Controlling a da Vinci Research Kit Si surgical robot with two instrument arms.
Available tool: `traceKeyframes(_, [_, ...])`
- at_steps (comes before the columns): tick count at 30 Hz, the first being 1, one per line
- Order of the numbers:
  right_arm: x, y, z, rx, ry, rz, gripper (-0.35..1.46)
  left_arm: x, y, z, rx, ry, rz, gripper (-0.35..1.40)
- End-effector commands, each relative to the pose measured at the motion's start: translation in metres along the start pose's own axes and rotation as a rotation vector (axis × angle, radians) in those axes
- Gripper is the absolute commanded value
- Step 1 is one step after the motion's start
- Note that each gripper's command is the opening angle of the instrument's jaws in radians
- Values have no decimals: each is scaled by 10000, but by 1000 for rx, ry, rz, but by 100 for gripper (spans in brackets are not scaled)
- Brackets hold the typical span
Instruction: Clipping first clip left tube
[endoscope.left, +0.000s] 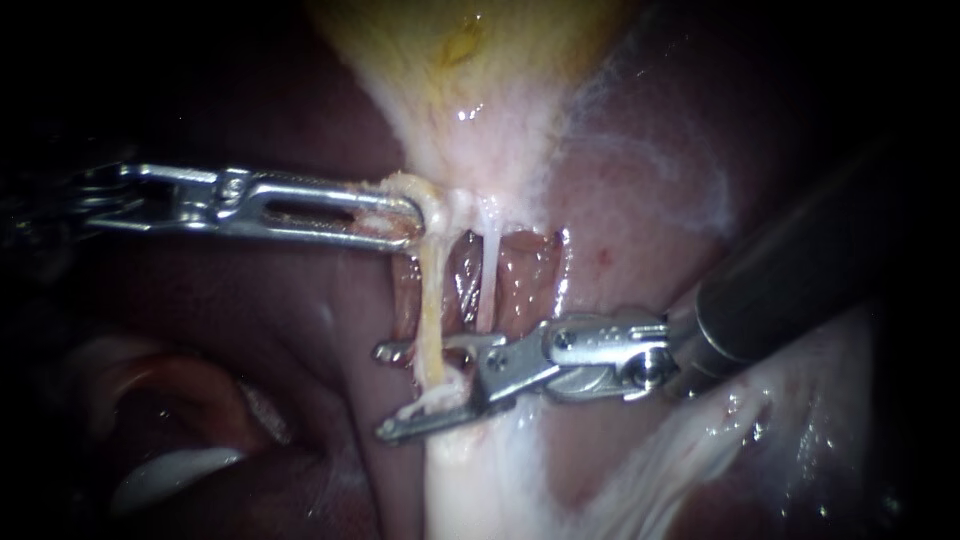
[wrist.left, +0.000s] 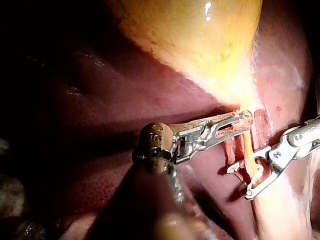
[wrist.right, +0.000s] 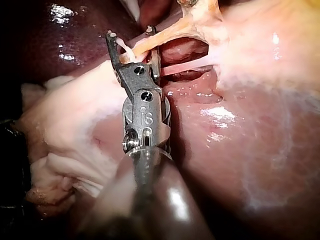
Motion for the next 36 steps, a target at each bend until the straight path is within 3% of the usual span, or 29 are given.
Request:
traceKeyframes(1, [1,1,1,-2,1,9,43,0,0,0,0,0,0,-35])
traceKeyframes(6, [1,3,2,-5,4,50,35,0,0,1,0,0,0,-35])
traceKeyframes(8, [0,2,0,-15,7,97,14,0,0,1,0,0,0,-35])
traceKeyframes(11, [-2,0,-4,-33,9,125,-35,0,0,1,0,0,0,-35])
traceKeyframes(15, [-4,-4,-9,-51,1,123,-35,0,0,1,0,0,0,-35])
traceKeyframes(19, [-9,-8,-10,-37,-50,72,-35,0,0,1,0,0,0,-35])
traceKeyframes(36, [-8,-4,-13,-35,-52,69,-35,0,2,1,-3,-2,0,-35])
